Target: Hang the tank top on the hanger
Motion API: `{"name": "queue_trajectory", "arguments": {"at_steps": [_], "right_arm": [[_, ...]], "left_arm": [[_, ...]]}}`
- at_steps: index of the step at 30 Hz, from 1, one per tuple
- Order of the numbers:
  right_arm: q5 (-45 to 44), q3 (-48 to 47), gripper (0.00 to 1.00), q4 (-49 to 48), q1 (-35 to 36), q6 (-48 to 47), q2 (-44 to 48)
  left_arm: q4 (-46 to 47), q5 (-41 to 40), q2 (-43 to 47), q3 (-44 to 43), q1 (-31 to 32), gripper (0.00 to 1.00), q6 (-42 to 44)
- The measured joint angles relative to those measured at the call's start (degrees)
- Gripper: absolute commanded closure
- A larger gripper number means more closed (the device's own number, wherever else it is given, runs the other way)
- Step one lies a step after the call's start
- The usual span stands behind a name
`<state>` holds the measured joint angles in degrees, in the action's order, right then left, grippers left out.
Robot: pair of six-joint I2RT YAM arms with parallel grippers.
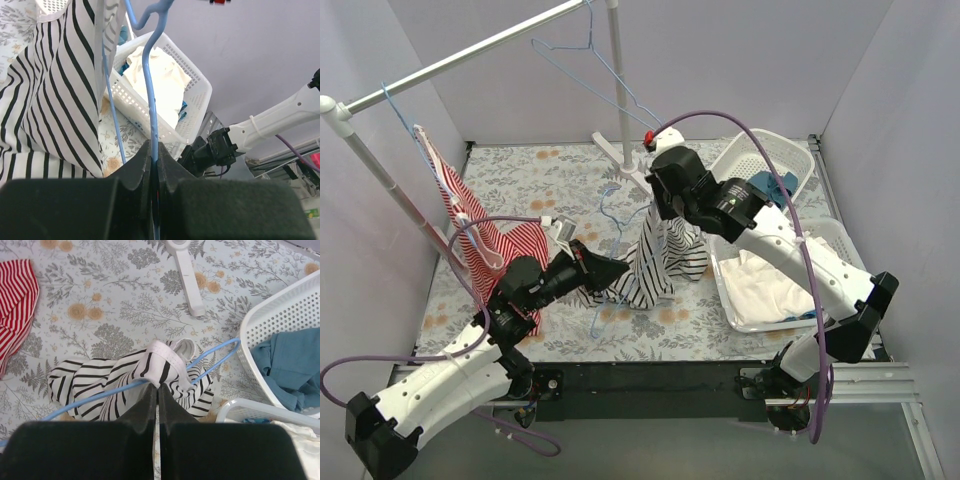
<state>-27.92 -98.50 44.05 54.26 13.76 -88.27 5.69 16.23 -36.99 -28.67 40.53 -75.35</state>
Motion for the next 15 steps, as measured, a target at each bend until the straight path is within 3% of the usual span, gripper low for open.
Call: {"name": "queue_trajectory", "arguments": {"at_steps": [3, 10, 15], "right_arm": [[2.78, -1.11, 0.94, 0.00, -3.13, -0.28, 0.46], [13.66, 3.98, 0.45, -3.32, -5.38, -3.26, 5.88], [18.58, 13.66, 0.39, -7.76, -5.05, -6.34, 14.62]], "left_arm": [[4.46, -0.61, -2.89, 0.04, 1.27, 1.00, 1.79], [14.97, -0.59, -7.80, 1.68, 2.43, 1.00, 4.61], [18.58, -0.61, -9.81, 2.93, 2.89, 1.00, 5.53]]}}
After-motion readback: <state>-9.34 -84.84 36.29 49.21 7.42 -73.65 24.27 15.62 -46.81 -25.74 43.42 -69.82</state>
